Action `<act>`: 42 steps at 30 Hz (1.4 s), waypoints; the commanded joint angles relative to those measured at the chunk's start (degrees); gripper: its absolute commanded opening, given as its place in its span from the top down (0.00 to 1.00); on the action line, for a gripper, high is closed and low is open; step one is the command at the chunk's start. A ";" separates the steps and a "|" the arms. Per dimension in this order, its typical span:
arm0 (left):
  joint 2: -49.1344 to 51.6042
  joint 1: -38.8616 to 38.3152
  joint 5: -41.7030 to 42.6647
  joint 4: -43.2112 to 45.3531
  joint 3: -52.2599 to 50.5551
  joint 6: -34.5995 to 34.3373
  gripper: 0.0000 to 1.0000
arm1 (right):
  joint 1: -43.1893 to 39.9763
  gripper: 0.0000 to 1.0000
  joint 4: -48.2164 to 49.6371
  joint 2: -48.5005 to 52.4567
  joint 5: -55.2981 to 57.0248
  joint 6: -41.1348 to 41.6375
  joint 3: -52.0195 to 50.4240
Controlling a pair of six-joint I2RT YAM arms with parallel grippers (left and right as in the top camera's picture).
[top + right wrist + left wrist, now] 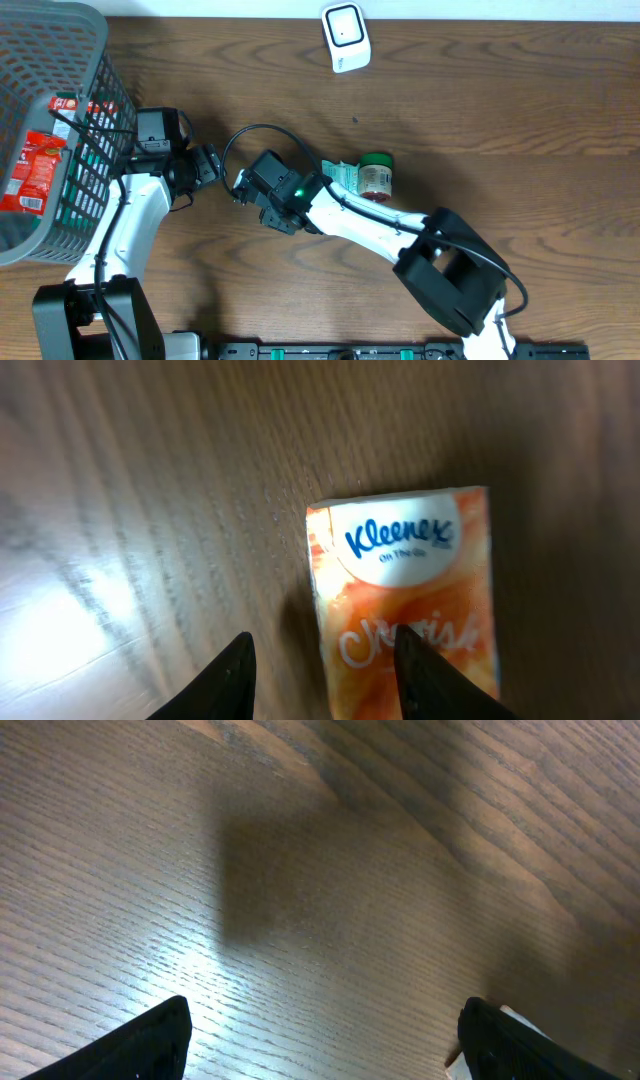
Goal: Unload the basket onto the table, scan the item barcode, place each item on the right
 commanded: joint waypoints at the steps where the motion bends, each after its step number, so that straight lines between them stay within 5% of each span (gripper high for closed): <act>1: -0.48 0.17 -0.35 0.20 0.72 -0.11 0.14 | 0.17 0.60 0.31 2.54 1.62 0.63 -0.39; 14: -0.48 0.17 -0.35 0.22 0.72 -0.11 0.14 | 0.13 0.71 -1.07 3.82 3.30 0.83 -0.39; 33: -0.48 0.17 -0.35 0.22 0.72 -0.11 0.14 | 0.33 0.69 3.08 3.87 8.11 3.45 -5.16; 35: -0.48 0.17 -0.35 0.20 0.72 -0.11 0.14 | 0.39 0.74 3.08 3.87 8.09 3.45 -5.16; 38: -0.48 0.17 -0.35 0.22 0.72 -0.11 0.15 | 0.46 0.96 3.28 3.85 8.07 4.39 -5.11; 42: -0.48 0.17 -0.35 0.20 0.72 -0.11 0.14 | 0.31 0.99 3.08 2.97 8.04 7.17 -4.92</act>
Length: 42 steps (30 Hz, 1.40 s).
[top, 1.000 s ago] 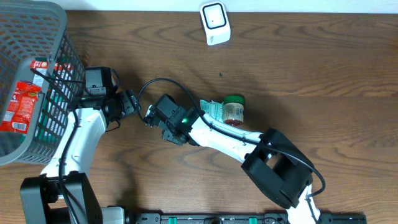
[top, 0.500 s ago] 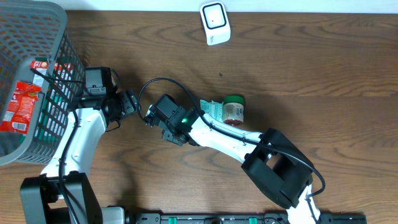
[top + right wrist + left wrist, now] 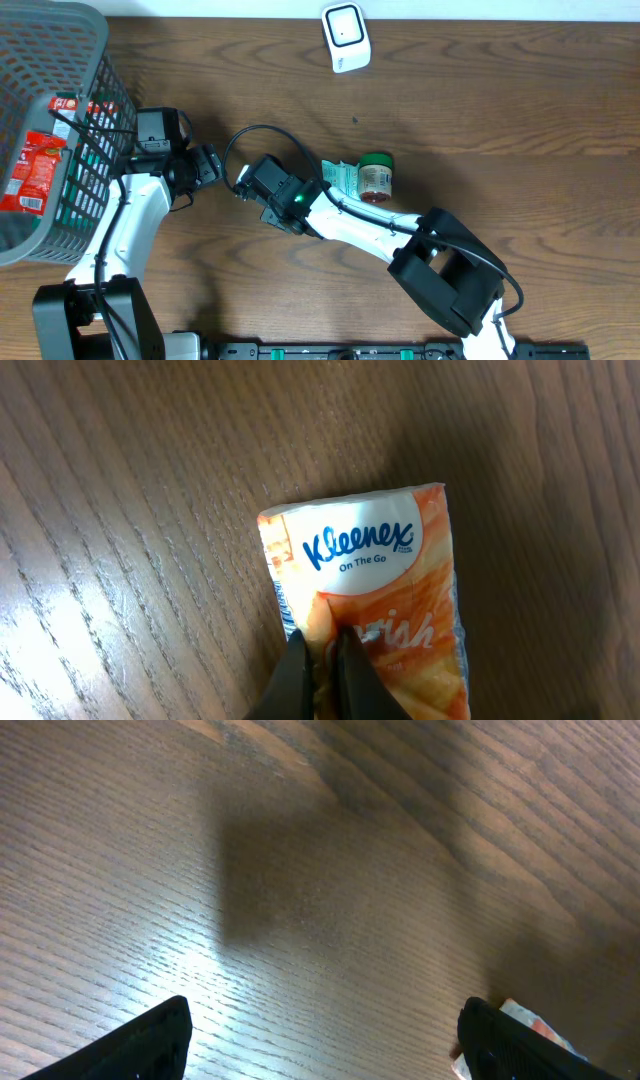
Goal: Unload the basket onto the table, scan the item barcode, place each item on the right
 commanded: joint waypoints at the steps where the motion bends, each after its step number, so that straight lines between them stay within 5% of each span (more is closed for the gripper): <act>1: -0.48 0.20 -0.35 0.17 0.72 -0.11 0.14 | -0.11 0.99 -1.77 1.86 1.29 3.96 -2.56; 8: -0.48 0.20 -0.35 0.17 0.72 -0.11 0.14 | -2.38 0.99 -3.45 -8.41 -3.87 10.14 -2.10; 15: -0.48 0.20 -0.35 0.20 0.72 -0.11 0.14 | -10.62 0.99 -6.78 -20.33 -20.50 20.72 -2.10; 28: -0.48 0.20 -0.35 0.17 0.72 -0.11 0.14 | -48.41 0.99 -23.50 -27.80 -51.89 19.87 -4.39; 35: -0.48 0.20 -0.35 0.17 0.72 -0.11 0.14 | -60.94 0.99 -13.25 -27.54 -63.45 19.26 -16.50; 42: -0.48 0.20 -0.35 0.17 0.72 -0.11 0.14 | -61.26 0.99 6.84 -27.54 -65.00 26.56 -31.47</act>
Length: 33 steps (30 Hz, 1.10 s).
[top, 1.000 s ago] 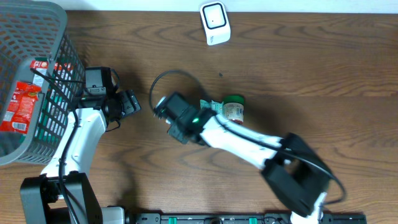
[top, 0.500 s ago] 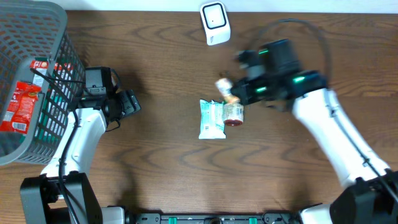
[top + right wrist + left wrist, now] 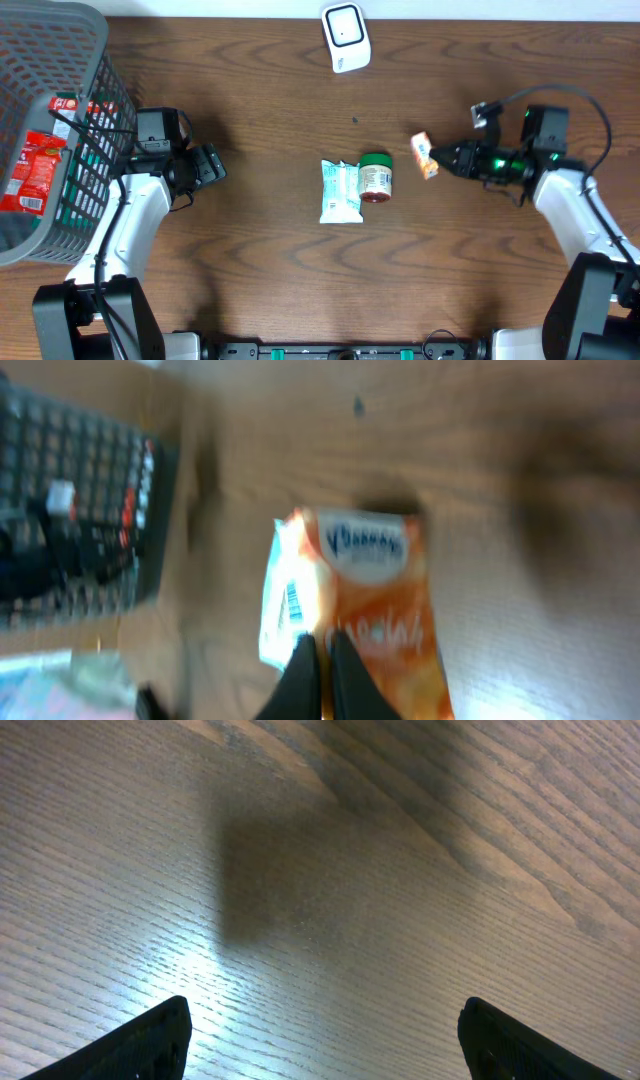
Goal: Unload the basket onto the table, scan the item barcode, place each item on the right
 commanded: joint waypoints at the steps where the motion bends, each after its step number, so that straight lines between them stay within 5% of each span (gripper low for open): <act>1: -0.48 0.20 -0.35 0.11 0.72 -0.11 0.14 | 1.07 0.99 7.52 0.13 -3.54 6.64 -6.34; 10: -0.48 0.20 -0.35 0.09 0.72 -0.11 0.14 | 3.21 0.97 23.96 0.09 5.09 16.65 -15.32; 15: -0.48 0.20 -0.35 0.09 0.72 -0.11 0.14 | 3.28 0.83 23.15 -1.46 5.09 16.44 -12.76; 21: -0.48 0.20 -0.35 0.11 0.72 -0.11 0.14 | 7.21 0.73 9.53 -6.14 11.98 11.43 -6.12; 27: -0.48 0.20 -0.35 0.09 0.72 -0.11 0.14 | 20.26 0.71 -9.66 -9.55 35.60 4.37 -1.03; 33: -0.48 0.20 -0.35 0.09 0.72 -0.11 0.14 | 31.01 0.64 -14.80 -7.52 55.95 1.97 -0.98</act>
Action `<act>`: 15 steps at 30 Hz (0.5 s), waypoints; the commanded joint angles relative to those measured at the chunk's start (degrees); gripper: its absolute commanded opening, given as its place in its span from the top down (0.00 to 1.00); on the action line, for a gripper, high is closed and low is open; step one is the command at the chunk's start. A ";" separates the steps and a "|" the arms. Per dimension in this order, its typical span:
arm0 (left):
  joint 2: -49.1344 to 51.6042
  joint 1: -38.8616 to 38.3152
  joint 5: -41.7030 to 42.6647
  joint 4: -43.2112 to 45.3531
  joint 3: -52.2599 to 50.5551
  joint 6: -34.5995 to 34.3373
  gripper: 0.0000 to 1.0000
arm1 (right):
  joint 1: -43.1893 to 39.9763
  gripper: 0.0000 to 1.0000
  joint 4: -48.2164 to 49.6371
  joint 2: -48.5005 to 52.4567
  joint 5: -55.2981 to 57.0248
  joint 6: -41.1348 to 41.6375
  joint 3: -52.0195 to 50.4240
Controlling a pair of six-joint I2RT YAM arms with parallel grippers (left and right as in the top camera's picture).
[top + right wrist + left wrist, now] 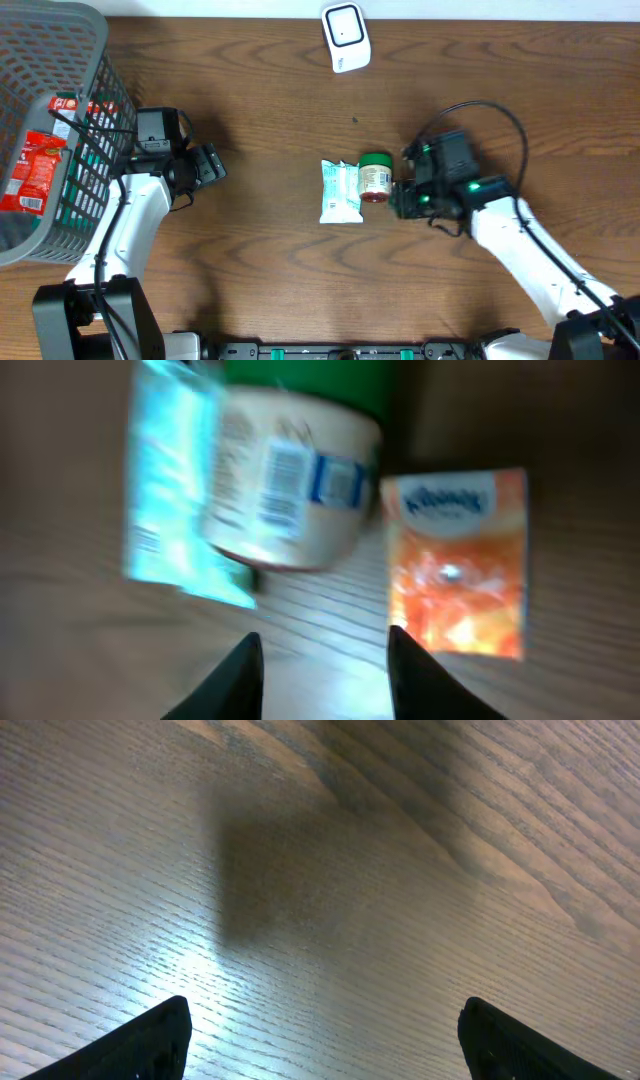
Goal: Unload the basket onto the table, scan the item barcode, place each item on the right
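Note:
The orange Kleenex pack (457,565) lies flat on the wooden table, just right of a green-lidded jar (290,490) that lies on its side with its barcode showing. My right gripper (325,680) stands open just short of the jar and the pack, nothing between its fingers. From overhead the right gripper (400,197) covers the pack, close to the jar (375,177). The white scanner (345,37) sits at the table's far edge. My left gripper (320,1050) is open over bare wood, at the left (205,165).
A pale blue packet (340,190) lies against the jar's left side. A grey wire basket (95,60) with red packets (30,170) stands at the far left, beside the left arm.
My right gripper held the Kleenex pack shut at the right of the table. Now it is open by the jar and the pack lies on the table beside it. The left arm is unchanged.
My right gripper stood open over the Kleenex pack left of the centre of the table. Then it was shut on the pack. Then it held the pack at the right side. Now the pack lies let go next to the jar.

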 commanded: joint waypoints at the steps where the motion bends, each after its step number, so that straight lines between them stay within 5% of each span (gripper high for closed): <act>1: -0.48 0.20 -0.35 0.04 0.72 -0.11 0.14 | 4.37 0.64 -0.42 1.84 16.85 -4.24 0.63; 15: -0.48 0.20 -0.35 0.04 0.72 -0.11 0.14 | 10.67 0.64 3.37 12.39 31.54 -5.68 0.63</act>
